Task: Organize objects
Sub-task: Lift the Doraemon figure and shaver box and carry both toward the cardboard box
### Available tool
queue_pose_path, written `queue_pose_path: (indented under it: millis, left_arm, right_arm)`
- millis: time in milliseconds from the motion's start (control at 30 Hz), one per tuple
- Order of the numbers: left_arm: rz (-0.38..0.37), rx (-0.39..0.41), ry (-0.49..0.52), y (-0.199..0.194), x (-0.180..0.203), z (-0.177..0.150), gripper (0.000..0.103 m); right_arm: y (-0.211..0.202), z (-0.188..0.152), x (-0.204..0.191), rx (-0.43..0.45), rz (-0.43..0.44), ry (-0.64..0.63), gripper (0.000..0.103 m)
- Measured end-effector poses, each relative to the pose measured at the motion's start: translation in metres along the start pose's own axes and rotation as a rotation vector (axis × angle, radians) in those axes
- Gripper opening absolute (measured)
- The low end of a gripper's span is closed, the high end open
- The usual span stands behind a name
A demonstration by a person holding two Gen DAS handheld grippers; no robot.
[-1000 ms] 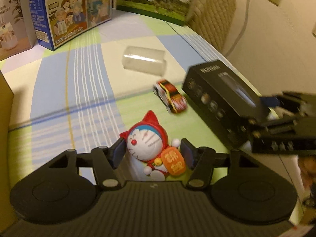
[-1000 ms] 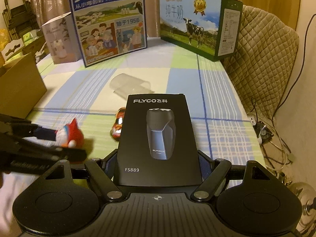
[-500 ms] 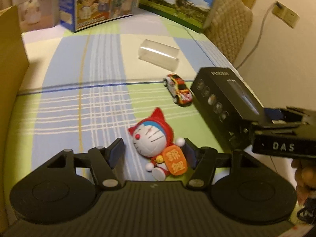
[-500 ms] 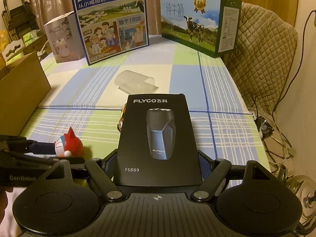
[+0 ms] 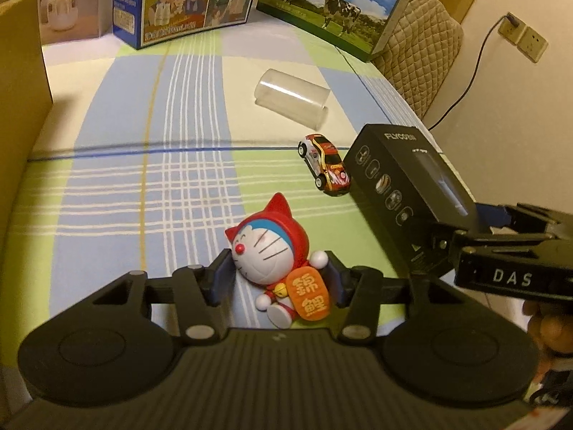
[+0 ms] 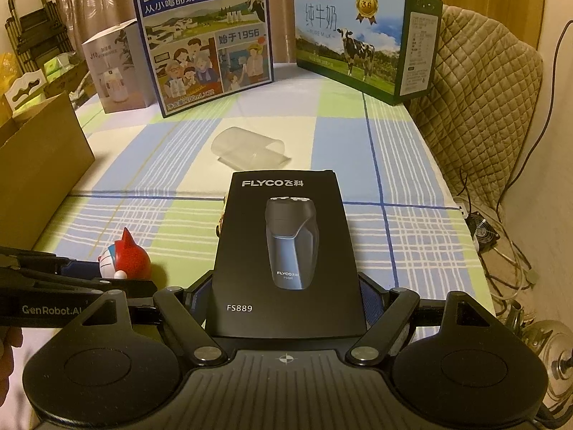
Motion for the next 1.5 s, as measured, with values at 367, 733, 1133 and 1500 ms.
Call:
queue_pose_path:
  millis: [367, 733, 1133, 1500]
  left_arm:
    - [0.044, 0.030, 0.103, -0.029, 0.017, 0.007, 0.047]
    - [0.052, 0.079, 0.135, -0.122, 0.036, -0.002, 0.047]
    - [0.103, 0.131, 0.158, -0.211, 0.052, -0.037, 0.047]
    - [0.114, 0.158, 0.147, -0.261, 0.056, -0.066, 0.047]
  right_arm:
    - [-0.033, -0.002, 0.001, 0.040, -0.001, 0.064, 0.076]
    - [-0.115, -0.025, -0.024, 0.094, -0.015, 0.142, 0.076]
    - [-0.205, -0.049, -0.065, 0.135, -0.016, 0.105, 0.076]
    - [-0.254, -0.054, -0.088, 0.176, 0.002, 0.090, 0.076]
Point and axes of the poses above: each gripper's, at about its wrist camera, not at the fingertips, and y roughly the way its jaws point, x to its right, z to its top, the point moved 6 cm from there along y, roughly the way its jaws point, and after that the axes turned 10 degrees about -z, right-handed, at the moved point
